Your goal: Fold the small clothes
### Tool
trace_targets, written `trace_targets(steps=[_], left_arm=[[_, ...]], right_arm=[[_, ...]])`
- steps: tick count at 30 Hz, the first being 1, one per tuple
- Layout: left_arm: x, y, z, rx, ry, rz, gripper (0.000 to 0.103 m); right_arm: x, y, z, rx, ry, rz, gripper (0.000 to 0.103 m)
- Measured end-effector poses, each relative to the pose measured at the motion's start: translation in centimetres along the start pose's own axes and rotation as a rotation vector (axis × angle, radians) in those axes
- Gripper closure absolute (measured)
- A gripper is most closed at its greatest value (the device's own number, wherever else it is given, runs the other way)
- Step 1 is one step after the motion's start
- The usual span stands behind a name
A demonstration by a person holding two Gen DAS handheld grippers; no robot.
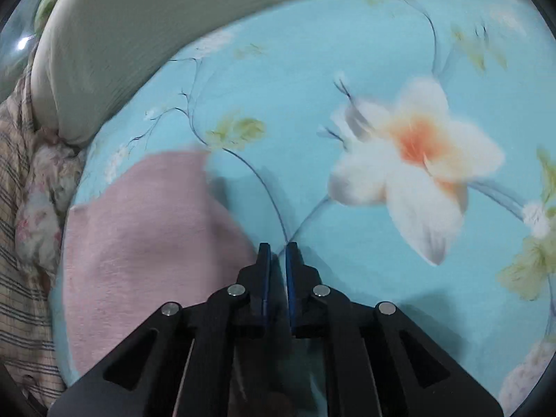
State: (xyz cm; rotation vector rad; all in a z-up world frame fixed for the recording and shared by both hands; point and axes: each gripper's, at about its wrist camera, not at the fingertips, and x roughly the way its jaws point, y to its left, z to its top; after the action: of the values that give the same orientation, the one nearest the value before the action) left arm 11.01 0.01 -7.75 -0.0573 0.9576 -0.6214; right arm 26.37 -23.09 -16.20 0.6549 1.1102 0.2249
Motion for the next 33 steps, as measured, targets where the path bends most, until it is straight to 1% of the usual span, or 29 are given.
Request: trace_targets(steps=[1,2,4,5,7,8,10,11,15,17,18,21,23,25,26,27,28,29,30,33], left_arm=[[0.1,-0.1,0.0,-0.001,-0.003,0.003,0.093],[0.0,-0.2,0.1,-0.002,-0.004,0.005,0.094],[0.1,-0.1,0.2,-0.007,-0.003,0.000,0.094],[0.0,0.0,0.2,-0.013,-0.003,-0.005,0.095],[0.1,0.3,0.5,-0.018,-0.004,-0.011,0.095],[0.1,0.3,0.5,-0.021,-0.004,-0.009,0.095],[-0.3,0.2,0.4,-0.027,-0.006,-0.003,0.094],[-0.7,-0.1,0.5,-0.024,-0.008,0.004,0.094],[-2.7,-1.0,-0.1,0.031,-0.023,0.030,0.092],[-3.2,-1.2,-0.7,0.059,-0.023,0.034,0.089],[-3.4,-1.3,-1.3,0.068,-0.021,0.041,0.089],[-2.2,-0.9,-2.3,0.076,0.011,0.064,0.089],[-2.0,-1.1,-2.9,0.083,-0.002,0.083,0.090],[-2.3,-1.4,-3.1,0.090,-0.007,0.102,0.089],[-2.7,-1.9,-3.4,0.091,-0.010,0.108,0.089],[-2.7,-1.9,-3.4,0.093,-0.011,0.110,0.089],[-2.7,-1.9,-3.5,0.094,-0.011,0.111,0.089],[-2.7,-1.8,-3.6,0.089,-0.012,0.108,0.089],[-2.7,-1.6,-3.5,0.083,-0.013,0.103,0.089],[-2.7,-1.4,-3.7,0.074,-0.011,0.091,0.089]], right_arm=[[-0.7,-0.2,0.0,0.001,-0.014,-0.001,0.095],[-1.9,0.1,-0.1,-0.013,-0.044,-0.008,0.092],[-4.7,1.4,-0.6,-0.066,-0.097,0.041,0.092],[-5.7,2.1,-1.0,-0.092,-0.105,0.058,0.092],[-7.6,4.0,-2.4,-0.169,-0.093,0.104,0.092],[-8.4,5.0,-3.6,-0.219,-0.071,0.128,0.092],[-9.0,6.2,-5.4,-0.284,-0.031,0.137,0.092],[-9.4,6.5,-6.9,-0.319,-0.002,0.138,0.091],[-9.3,6.4,-10.5,-0.361,0.064,0.126,0.091],[-8.5,5.3,-11.9,-0.379,0.083,0.076,0.092],[-8.2,4.7,-12.3,-0.388,0.082,0.050,0.092],[-8.7,3.5,-12.8,-0.385,0.055,0.053,0.093],[-9.6,4.0,-12.7,-0.388,0.046,0.044,0.092],[-10.8,5.0,-13.4,-0.431,0.024,0.066,0.091],[-11.4,5.4,-13.9,-0.462,0.022,0.080,0.087],[-11.3,5.9,-14.5,-0.491,0.036,0.070,0.083],[-11.1,5.8,-14.9,-0.513,0.051,0.036,0.074],[-10.3,5.4,-15.5,-0.532,0.075,-0.030,0.073],[-9.8,4.7,-15.8,-0.531,0.092,-0.058,0.074],[-9.7,3.3,-15.6,-0.470,0.082,-0.038,0.074]])
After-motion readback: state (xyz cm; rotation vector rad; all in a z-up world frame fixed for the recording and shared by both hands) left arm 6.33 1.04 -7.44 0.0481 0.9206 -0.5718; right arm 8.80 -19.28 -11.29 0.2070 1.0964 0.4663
